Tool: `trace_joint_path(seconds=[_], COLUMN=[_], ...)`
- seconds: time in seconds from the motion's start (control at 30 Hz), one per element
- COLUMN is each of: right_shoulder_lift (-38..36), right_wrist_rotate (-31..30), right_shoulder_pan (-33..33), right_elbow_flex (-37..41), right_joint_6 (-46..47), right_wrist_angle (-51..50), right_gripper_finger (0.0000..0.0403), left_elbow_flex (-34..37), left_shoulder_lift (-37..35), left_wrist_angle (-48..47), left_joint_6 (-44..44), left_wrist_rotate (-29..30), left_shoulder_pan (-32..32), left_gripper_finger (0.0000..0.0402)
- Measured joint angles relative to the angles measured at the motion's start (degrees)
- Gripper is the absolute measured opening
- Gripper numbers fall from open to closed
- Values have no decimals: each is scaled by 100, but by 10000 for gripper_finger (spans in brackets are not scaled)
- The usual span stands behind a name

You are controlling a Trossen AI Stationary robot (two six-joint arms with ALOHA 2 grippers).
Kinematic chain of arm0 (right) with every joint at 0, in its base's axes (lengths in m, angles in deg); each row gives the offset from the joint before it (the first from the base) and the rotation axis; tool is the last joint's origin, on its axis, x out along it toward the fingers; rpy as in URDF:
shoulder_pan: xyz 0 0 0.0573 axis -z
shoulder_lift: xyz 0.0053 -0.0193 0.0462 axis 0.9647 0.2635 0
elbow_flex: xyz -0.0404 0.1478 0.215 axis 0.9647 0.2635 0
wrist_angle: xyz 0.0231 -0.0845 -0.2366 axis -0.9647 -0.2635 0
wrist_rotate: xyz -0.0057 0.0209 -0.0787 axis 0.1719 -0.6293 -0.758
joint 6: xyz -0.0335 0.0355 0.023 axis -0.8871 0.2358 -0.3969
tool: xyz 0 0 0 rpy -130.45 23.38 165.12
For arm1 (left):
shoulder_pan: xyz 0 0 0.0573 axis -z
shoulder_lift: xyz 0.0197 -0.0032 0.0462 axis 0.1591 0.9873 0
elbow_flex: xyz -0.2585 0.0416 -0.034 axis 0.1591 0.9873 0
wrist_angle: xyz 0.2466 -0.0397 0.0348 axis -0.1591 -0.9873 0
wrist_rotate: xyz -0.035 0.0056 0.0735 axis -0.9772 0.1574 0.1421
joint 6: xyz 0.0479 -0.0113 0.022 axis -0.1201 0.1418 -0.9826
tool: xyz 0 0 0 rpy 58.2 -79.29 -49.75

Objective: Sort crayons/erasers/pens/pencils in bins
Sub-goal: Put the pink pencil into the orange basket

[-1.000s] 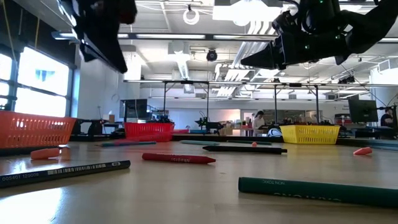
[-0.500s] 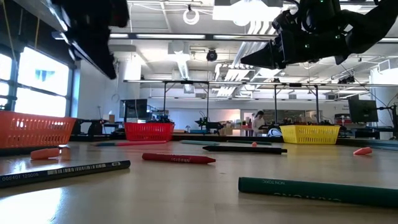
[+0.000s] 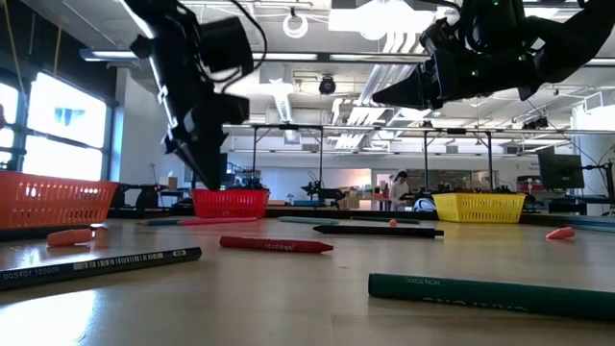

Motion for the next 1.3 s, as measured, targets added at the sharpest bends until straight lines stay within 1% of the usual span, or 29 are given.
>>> trace_joint_path(seconds=[0.17, 0.3, 0.57, 0.67, 0.8, 0.97, 1.3], right_shoulder_lift=[0, 0, 0, 0, 0, 0, 0], right_wrist_rotate=[0, 0, 0, 0, 0, 0, 0], right_shoulder_pan=[0, 0, 0, 0, 0, 0, 0], right_elbow_flex=[0, 0, 0, 0, 2, 2, 4], right_joint_6=[-44, -45, -46, -46, -46, -45, -46], right_wrist_angle=[-2, -4, -4, -2, -4, -2, -4], right_gripper_finger=[0, 0, 0, 0, 0, 0, 0], left_elbow_flex=[-7, -9, -9, -7, -7, -7, -22], left_shoulder_lift=[360, 403, 424, 482, 576, 716, 971], left_wrist_angle=[462, 580, 271, 203, 212, 215, 273], left_joint_6=[-334, -420, -319, -308, -308, -201, -341], left_wrist_rotate=[-198, -283, -416, -336, -86, 251, 147], left_shoulder_pan=[-269, -488, -758, -737, -756, -844, -879], left_gripper_finger=[86, 109, 128, 138, 150, 151, 128])
